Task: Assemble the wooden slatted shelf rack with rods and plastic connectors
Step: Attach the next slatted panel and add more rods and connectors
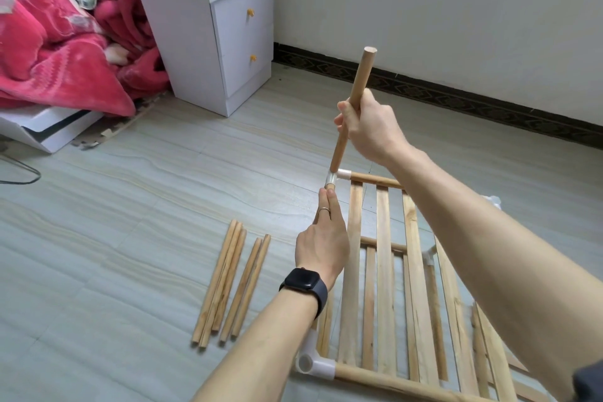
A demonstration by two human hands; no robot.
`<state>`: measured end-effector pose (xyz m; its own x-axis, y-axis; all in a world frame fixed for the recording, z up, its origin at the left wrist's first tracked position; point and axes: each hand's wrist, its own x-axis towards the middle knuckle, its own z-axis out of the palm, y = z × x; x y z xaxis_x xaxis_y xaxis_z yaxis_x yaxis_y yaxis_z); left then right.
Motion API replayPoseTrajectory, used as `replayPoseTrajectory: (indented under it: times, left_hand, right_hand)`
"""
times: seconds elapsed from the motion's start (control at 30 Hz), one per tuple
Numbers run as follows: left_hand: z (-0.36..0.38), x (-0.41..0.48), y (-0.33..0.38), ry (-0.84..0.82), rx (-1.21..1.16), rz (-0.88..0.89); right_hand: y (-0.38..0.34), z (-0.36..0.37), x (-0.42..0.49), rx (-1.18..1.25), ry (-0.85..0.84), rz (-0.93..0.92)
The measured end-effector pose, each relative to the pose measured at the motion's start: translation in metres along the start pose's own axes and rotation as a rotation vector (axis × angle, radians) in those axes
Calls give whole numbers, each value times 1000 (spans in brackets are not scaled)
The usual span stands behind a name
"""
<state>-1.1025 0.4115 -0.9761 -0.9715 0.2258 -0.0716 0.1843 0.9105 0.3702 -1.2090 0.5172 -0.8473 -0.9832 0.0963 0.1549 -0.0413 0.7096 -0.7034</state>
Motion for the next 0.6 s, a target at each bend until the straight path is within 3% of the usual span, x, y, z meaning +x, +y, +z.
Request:
replayPoseTrajectory:
  times: [0.5, 0.6]
  left_hand:
    - [-2, -19, -12, -62, 63, -3]
    - [-2, -19, -7, -66, 58, 10]
  right_hand:
    - [-5, 31, -22, -13, 167, -92]
    - [4, 33, -26, -42, 92, -25]
